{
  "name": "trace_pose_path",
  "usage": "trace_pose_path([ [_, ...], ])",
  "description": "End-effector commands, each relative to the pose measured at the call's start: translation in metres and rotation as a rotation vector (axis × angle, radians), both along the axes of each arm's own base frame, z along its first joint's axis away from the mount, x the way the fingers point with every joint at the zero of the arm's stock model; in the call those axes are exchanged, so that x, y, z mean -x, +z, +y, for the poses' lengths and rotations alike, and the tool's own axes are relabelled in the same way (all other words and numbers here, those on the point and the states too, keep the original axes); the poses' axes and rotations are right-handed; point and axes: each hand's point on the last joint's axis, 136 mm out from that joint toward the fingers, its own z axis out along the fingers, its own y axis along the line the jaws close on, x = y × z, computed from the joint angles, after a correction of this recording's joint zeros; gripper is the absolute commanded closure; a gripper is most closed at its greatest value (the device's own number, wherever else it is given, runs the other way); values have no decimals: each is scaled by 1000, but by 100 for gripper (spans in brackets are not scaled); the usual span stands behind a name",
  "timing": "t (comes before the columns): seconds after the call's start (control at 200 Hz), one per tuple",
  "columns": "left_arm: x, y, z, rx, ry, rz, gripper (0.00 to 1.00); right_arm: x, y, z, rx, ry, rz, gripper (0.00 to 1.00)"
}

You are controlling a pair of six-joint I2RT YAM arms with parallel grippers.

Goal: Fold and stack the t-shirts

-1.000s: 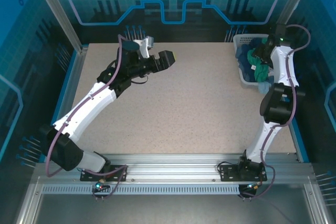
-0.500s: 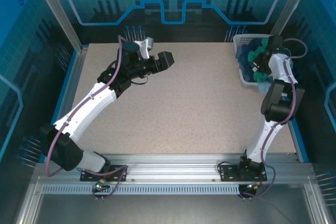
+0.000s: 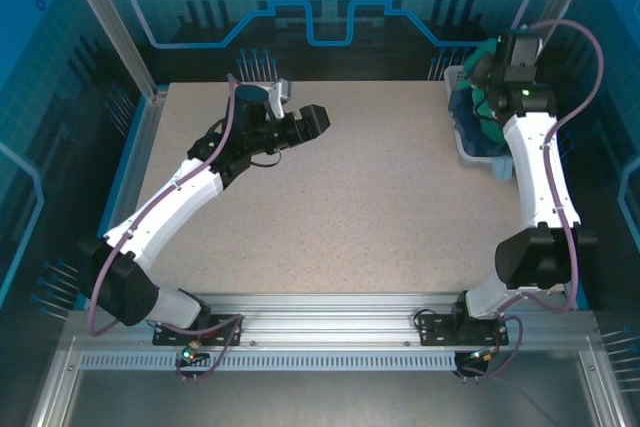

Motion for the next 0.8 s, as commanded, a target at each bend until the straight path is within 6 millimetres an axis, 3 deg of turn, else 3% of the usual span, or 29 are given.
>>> trace_pose_path([
  [0.0, 5, 4, 29, -73, 113, 2, 14, 10, 78, 62, 62, 191, -161, 100],
  [0.09, 7, 5, 59, -133, 225, 6, 14, 20, 101, 128, 61, 352, -203, 100],
  [0.16, 11, 9, 82, -167, 306, 2, 14, 28, 98, 178, 32, 466, -189, 100],
  [0.225, 16, 14, 99, -196, 360, -8, 14, 36, 82, 226, -4, 560, -145, 100],
  [0.35, 30, 14, 132, -253, 452, 8, 14, 52, 9, 320, -61, 736, 28, 100],
  [0.47, 48, -5, 159, -280, 528, 89, 14, 78, -90, 405, -82, 887, 257, 100],
  [0.505, 54, -11, 163, -278, 534, 112, 14, 86, -118, 423, -106, 935, 337, 90],
  [0.575, 64, -24, 166, -286, 528, 151, 14, 95, -161, 442, -126, 964, 485, 64],
  [0.65, 74, -39, 166, -300, 506, 192, 14, 98, -180, 443, -138, 971, 540, 49],
  [0.73, 85, -62, 164, -321, 471, 256, 14, 96, -185, 425, -118, 942, 528, 38],
  [0.795, 92, -83, 162, -336, 441, 321, 14, 93, -197, 398, -124, 870, 554, 35],
])
